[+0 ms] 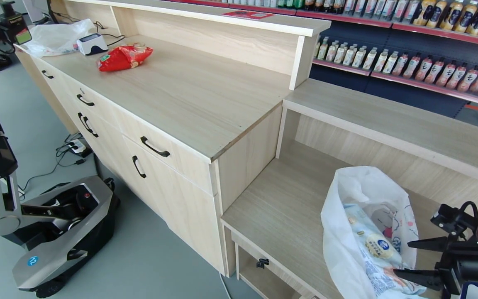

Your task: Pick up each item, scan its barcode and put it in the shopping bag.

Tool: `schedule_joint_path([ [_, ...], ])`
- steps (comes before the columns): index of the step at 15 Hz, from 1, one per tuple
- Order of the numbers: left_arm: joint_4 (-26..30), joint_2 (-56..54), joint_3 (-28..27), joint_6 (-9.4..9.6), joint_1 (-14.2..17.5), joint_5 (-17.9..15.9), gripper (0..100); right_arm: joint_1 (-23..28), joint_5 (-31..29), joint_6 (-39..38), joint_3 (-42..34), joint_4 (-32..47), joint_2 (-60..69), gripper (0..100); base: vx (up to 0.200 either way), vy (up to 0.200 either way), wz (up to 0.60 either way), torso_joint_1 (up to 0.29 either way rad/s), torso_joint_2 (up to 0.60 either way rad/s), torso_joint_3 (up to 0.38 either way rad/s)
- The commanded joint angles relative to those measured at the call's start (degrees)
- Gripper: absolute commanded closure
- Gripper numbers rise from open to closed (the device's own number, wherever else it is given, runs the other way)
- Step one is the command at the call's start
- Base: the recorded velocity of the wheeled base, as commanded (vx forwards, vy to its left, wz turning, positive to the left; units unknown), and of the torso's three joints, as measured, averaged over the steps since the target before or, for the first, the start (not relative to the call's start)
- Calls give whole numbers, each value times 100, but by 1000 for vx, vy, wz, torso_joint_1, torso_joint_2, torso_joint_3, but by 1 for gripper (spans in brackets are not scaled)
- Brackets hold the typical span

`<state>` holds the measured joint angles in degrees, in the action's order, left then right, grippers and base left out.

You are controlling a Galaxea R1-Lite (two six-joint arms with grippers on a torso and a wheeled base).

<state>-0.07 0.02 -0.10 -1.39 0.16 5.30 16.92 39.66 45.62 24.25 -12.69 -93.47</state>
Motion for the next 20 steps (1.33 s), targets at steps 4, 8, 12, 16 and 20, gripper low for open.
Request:
schedule_joint_path([
  [4, -1, -2, 1, -2, 2, 6, 0, 4, -2, -9, 1, -216, 329, 0, 0, 0, 0, 0, 0, 0],
  [8, -1, -2, 1, -2, 2, 6, 0, 206, -2, 0, -201, -823, 1199, 0, 0, 0, 0, 0, 0, 0],
  [12, -1, -2, 1, -2, 2, 6, 0, 294, -2, -27, -157, -1218, 2201, 0, 0, 0, 0, 0, 0, 0],
  [16, -1, -2, 1, -2, 2, -3, 0, 426, -213, -53, 27, -1341, 3010, 0, 0, 0, -150, 1, 1, 1],
  [20, -1, -2, 1, -2, 2, 6, 0, 532, -626, -1011, 291, -1297, 3722, 0, 0, 0, -600, -87, 207, 134],
])
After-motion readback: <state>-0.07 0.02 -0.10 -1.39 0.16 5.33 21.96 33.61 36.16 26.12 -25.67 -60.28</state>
